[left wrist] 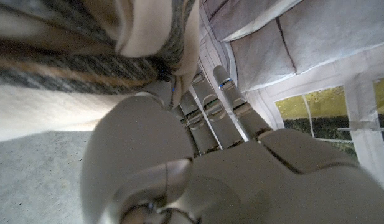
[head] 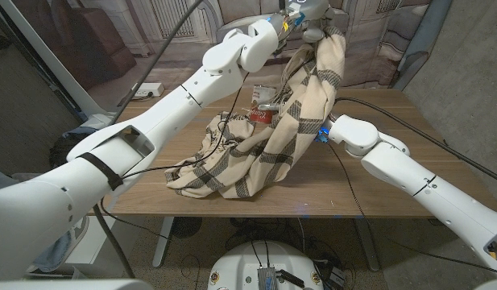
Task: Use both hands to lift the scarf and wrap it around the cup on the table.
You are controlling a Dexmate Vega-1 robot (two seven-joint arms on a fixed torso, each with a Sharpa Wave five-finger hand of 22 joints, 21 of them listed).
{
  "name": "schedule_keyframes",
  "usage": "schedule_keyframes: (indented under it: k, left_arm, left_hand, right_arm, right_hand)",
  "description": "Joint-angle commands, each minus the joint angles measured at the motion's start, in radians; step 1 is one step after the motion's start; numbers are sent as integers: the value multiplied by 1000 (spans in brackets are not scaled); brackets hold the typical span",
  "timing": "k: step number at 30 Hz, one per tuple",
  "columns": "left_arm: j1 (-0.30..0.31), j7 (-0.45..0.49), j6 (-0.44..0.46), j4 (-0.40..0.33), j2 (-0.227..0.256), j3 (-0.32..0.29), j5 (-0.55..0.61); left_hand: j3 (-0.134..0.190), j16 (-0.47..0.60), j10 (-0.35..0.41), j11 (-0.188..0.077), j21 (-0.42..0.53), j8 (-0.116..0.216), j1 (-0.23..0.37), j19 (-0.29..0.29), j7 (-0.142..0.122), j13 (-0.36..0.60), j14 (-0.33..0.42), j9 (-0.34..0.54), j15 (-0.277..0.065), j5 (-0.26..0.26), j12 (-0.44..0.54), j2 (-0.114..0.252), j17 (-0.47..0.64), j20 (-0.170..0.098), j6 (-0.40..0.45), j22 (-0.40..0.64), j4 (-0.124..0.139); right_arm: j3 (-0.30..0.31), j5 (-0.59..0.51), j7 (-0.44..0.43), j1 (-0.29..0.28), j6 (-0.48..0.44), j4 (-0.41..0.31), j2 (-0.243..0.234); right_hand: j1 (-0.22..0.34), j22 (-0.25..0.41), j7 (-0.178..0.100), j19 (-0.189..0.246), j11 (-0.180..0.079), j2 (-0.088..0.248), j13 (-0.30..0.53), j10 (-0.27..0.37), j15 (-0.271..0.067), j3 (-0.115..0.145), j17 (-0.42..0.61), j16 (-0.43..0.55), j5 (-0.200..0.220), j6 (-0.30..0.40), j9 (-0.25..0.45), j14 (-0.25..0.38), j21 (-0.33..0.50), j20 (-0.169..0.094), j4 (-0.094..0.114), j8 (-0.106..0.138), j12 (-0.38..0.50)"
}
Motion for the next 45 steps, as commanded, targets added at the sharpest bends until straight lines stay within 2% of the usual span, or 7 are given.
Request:
schedule_keyframes:
  k: [1,9,16,21,33,37,45]
  left_arm:
    - [-26,18,74,110,0,49,-44]
    - [-19,-14,138,94,49,20,-99]
    - [-36,-55,184,109,45,-30,-226]
    - [-61,-81,197,151,48,-9,-272]
    - [-56,-45,111,289,40,48,-354]
    - [-45,-35,81,319,39,68,-368]
    - [19,-16,10,275,62,103,-373]
  left_hand:
    - [14,-6,47,-32,4,-2,-4,-10,0,-14,-10,-3,-39,7,-11,-3,-2,2,1,0,8]
    - [23,-18,30,-32,-1,-4,-8,-27,11,-24,-47,3,-36,8,-33,8,-7,14,-23,1,11]
    - [27,-17,24,-32,-1,2,-13,-30,18,-22,-53,17,-34,9,-38,14,-7,20,-44,2,15]
    - [30,-30,2,-31,-17,28,-30,-76,19,-15,-117,50,-26,9,-49,21,-9,49,-59,2,27]
    - [38,-29,-3,-31,-23,37,-32,-92,21,-14,-133,45,-22,8,-51,16,-14,57,-54,2,24]
    - [40,-30,-14,-30,-26,39,-34,-102,20,-18,-147,41,-21,8,-56,16,-15,64,-54,2,24]
    - [44,-22,-13,-31,-27,42,-34,-102,22,-23,-135,33,-22,7,-56,13,-18,65,-46,2,22]
  right_arm:
    - [66,29,-17,-37,30,-65,-39]
    - [115,118,8,-66,85,-33,-42]
    - [138,125,-30,-71,73,-12,-39]
    - [149,168,-22,-73,98,19,-20]
    - [181,225,17,-55,159,10,-10]
    - [193,203,-13,-56,175,1,-6]
    - [212,180,-92,-35,203,27,48]
  right_hand:
    - [270,4,-150,7,-135,255,2,140,-74,85,2,2,4,158,1,34,7,-104,70,1,-3]
    - [270,4,-151,8,-135,255,2,142,-73,85,2,1,5,162,1,39,9,-104,70,0,-4]
    - [271,4,-150,10,-134,254,2,145,-74,86,2,1,5,164,1,44,11,-104,69,-1,-5]
    - [272,4,-148,11,-134,253,2,147,-74,86,1,0,5,165,1,47,12,-105,69,-2,-6]
    - [276,4,-145,13,-134,253,2,151,-76,88,2,-1,5,168,0,54,14,-106,67,-5,-8]
    - [277,4,-145,14,-134,253,2,151,-77,88,2,-1,6,169,0,55,15,-107,67,-5,-9]
    - [278,5,-146,18,-133,255,2,153,-79,89,3,1,6,171,0,64,18,-110,67,-7,-12]
